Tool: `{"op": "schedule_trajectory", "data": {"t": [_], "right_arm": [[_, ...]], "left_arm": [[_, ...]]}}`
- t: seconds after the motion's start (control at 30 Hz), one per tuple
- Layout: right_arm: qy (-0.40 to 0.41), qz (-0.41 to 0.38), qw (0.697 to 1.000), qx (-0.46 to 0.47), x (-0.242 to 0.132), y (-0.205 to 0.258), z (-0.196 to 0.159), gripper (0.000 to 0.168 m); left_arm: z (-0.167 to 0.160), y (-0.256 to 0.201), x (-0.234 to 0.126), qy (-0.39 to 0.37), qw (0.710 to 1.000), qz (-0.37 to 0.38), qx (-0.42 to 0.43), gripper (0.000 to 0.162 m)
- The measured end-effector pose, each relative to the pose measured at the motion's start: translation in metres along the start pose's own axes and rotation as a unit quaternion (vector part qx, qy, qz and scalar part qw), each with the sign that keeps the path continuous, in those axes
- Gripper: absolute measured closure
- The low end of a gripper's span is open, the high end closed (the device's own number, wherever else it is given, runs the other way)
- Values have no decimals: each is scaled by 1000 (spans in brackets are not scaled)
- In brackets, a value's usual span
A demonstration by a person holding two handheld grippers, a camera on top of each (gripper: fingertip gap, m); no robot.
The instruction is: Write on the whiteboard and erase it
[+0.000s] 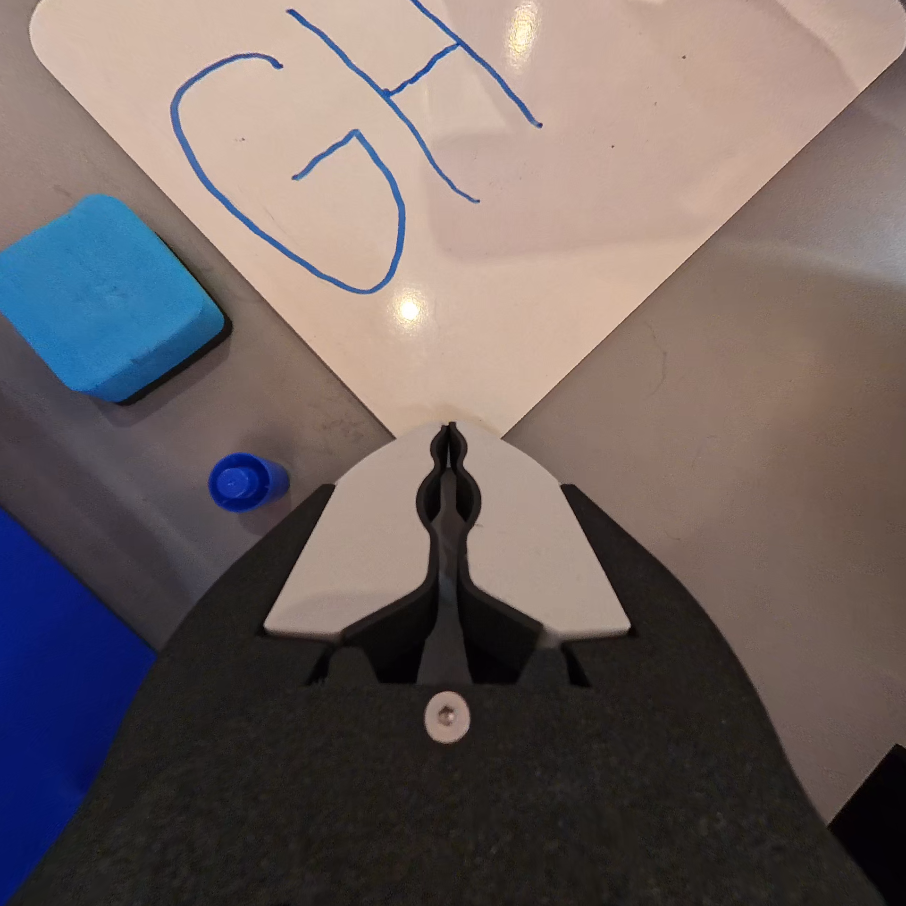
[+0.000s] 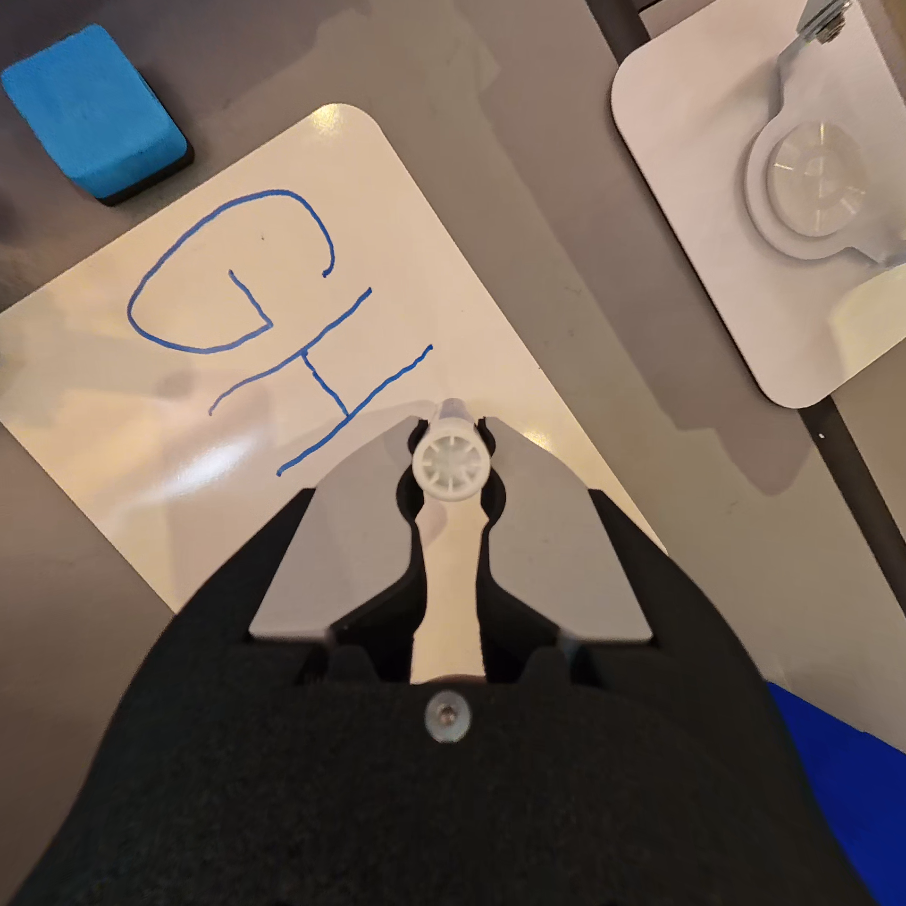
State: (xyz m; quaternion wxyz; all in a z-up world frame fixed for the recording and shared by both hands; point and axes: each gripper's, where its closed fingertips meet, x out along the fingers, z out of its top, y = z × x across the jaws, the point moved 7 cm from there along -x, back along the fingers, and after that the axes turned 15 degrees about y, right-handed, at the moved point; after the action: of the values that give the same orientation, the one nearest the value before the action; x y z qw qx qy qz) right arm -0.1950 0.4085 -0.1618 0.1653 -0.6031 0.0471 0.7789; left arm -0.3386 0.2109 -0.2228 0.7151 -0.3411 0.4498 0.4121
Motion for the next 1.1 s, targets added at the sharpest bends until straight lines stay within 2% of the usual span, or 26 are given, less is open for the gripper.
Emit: {"op": "schedule_trajectory", "data": {"t": [0.87,1.1], "right_arm": [[25,23,999,-22,-24,63,-48,149],[-4,10,1000,-13,-29,65,-44,148]], "left_arm": [[0,-1,0,2,1000,11,-2,162],[-1,-2,0,6,1000,16,1,162]]}}
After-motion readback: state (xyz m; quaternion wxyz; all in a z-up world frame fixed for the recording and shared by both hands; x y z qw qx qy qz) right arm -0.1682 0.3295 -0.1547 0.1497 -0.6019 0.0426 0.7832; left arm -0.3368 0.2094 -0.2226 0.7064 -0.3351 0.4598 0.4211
